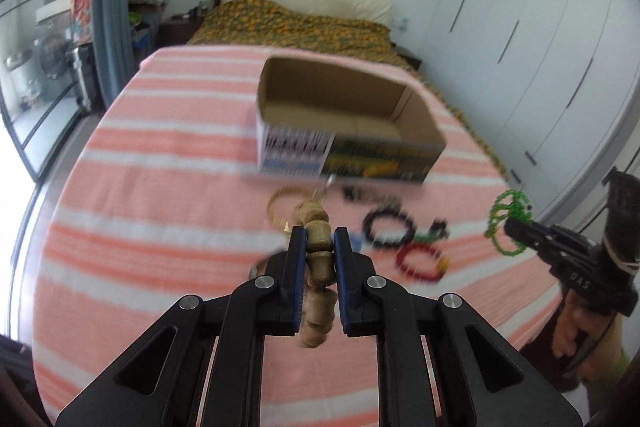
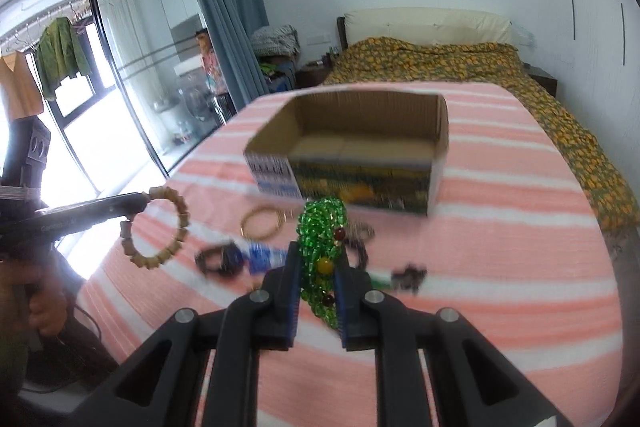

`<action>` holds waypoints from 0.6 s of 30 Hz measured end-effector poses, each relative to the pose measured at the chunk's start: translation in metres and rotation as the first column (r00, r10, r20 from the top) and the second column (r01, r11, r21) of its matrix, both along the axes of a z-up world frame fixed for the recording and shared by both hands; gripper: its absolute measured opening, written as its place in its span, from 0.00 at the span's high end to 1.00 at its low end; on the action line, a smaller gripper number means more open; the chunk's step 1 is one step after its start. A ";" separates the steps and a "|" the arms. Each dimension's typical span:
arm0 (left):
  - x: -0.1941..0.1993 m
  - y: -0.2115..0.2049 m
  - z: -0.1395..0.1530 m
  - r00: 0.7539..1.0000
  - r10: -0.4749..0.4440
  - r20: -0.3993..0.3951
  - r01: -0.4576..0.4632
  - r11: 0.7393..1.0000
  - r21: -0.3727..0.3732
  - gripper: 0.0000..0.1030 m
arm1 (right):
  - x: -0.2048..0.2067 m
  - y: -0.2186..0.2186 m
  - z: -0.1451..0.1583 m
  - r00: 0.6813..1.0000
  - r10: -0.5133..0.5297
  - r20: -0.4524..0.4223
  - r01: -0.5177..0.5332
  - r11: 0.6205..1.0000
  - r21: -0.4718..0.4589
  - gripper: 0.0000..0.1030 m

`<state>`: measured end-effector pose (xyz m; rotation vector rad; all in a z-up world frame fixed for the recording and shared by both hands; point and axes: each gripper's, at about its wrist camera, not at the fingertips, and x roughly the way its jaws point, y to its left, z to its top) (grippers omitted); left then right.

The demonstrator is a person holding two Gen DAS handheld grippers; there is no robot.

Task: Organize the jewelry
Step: 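Carry both bracelets into the cardboard box and open both tools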

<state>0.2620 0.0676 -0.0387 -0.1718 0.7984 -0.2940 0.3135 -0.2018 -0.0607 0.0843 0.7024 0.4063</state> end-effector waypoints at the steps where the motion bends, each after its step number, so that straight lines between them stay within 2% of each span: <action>1: 0.015 -0.001 0.012 1.000 -0.014 0.005 0.014 1.000 -0.019 0.88 | 0.014 0.002 0.008 1.000 0.010 -0.003 -0.010 1.000 0.006 0.86; 5: 0.077 -0.018 0.049 0.998 -0.056 0.043 0.056 0.998 -0.014 0.88 | 0.085 0.013 0.025 0.999 0.023 -0.037 -0.024 1.000 -0.013 0.86; 8: 0.128 -0.038 0.053 0.996 -0.091 -0.005 0.091 0.995 -0.034 0.88 | 0.139 0.020 0.019 0.996 0.008 -0.093 -0.011 0.999 -0.034 0.86; 13: 0.206 -0.070 0.024 0.989 -0.094 -0.118 0.092 0.996 -0.018 0.88 | 0.203 0.020 -0.007 0.981 -0.036 -0.189 0.027 0.998 -0.053 0.83; 18: 0.236 -0.085 -0.012 0.983 -0.077 -0.169 0.079 0.997 0.005 0.88 | 0.226 0.018 -0.038 0.965 -0.077 -0.249 0.051 0.993 -0.108 0.80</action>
